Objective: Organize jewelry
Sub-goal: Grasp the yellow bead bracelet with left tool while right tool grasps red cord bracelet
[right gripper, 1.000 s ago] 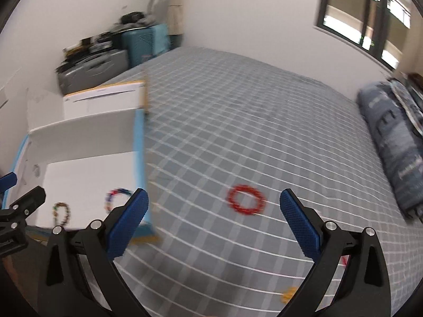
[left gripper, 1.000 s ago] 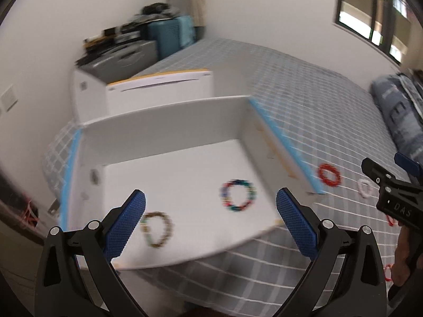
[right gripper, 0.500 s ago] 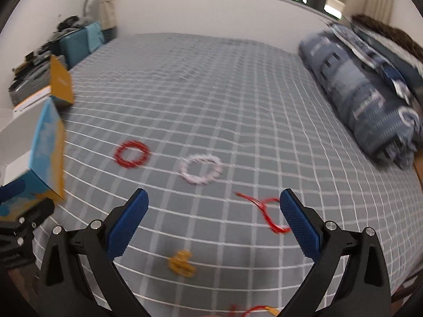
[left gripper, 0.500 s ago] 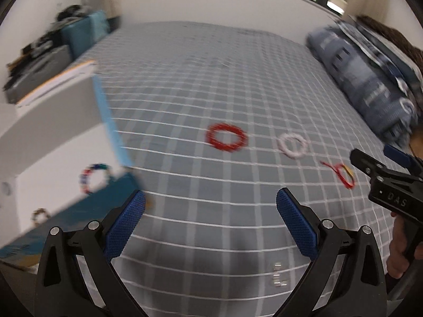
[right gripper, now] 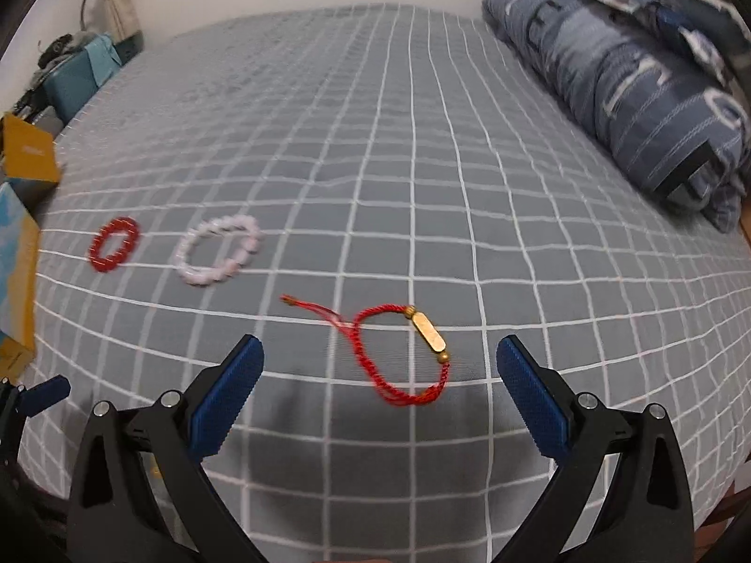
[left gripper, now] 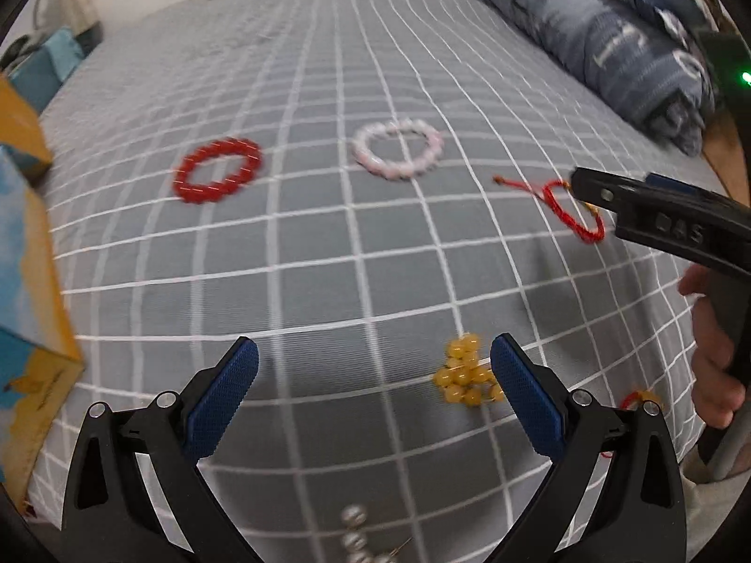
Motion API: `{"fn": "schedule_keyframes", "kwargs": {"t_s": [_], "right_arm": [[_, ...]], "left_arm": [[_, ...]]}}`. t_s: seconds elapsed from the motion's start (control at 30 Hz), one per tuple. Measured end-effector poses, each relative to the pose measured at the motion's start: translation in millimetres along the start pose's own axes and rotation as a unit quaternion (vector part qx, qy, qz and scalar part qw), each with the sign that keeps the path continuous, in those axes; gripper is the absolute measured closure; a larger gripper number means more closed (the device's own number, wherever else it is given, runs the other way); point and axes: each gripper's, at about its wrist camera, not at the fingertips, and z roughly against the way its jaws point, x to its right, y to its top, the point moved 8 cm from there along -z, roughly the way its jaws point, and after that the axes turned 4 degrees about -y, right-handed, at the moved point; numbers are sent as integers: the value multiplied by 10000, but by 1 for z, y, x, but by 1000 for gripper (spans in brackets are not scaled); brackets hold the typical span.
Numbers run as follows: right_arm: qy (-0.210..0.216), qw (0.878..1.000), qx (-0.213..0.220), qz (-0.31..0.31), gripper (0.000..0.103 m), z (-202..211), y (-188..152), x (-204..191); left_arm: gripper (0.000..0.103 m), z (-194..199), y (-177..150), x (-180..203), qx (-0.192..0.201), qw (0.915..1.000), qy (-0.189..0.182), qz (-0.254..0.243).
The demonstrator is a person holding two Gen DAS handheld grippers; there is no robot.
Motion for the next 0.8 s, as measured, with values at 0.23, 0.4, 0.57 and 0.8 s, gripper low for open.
{"fn": "schedule_keyframes", "kwargs": {"t_s": [0.23, 0.4, 0.57, 0.8], "right_arm": [[205, 9986, -336, -358, 7, -43, -13, 15], [155, 9984, -429, -337, 8, -53, -16, 18], [76, 9982, -479, -354, 18, -58, -16, 20], [-13, 9979, -461, -446, 43, -57, -14, 26]], "left_arm": [[13, -30, -9, 16, -320, 9993, 31, -213], [31, -34, -8, 17, -276, 9991, 212, -223], [49, -27, -13, 13, -266, 9991, 236, -238], [86, -23, -15, 11, -316, 9991, 221, -181]]}}
